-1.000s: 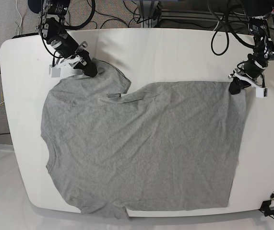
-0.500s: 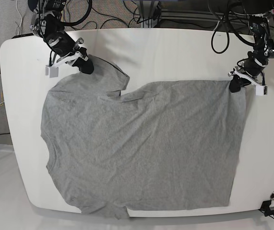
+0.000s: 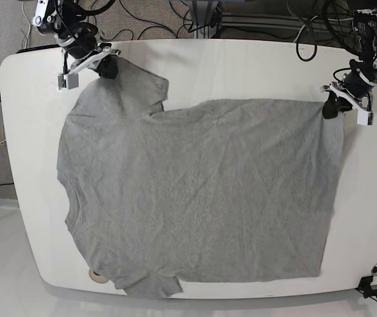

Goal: Fold the T-shirt properly

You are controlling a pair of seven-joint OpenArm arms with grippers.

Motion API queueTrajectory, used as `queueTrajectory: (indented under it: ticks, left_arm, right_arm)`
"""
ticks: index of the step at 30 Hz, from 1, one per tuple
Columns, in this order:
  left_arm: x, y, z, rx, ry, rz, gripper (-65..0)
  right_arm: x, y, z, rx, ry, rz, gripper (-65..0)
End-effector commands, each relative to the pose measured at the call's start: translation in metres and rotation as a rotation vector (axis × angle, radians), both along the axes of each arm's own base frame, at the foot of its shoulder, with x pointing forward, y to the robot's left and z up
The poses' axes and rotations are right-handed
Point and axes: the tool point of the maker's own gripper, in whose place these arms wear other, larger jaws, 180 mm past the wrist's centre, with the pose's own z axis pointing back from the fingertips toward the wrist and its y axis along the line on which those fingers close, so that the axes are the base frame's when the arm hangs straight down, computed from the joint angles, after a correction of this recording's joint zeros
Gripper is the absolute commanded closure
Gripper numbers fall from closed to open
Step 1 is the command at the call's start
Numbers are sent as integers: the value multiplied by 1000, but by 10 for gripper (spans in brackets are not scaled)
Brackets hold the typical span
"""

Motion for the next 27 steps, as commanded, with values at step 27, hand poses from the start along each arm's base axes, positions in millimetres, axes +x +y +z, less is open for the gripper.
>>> queueTrajectory:
  ticks: [27]
  left_arm:
    - [22, -29, 87, 85, -249, -142, 0]
  right_arm:
    - [28, -44, 40, -259, -178, 133, 0]
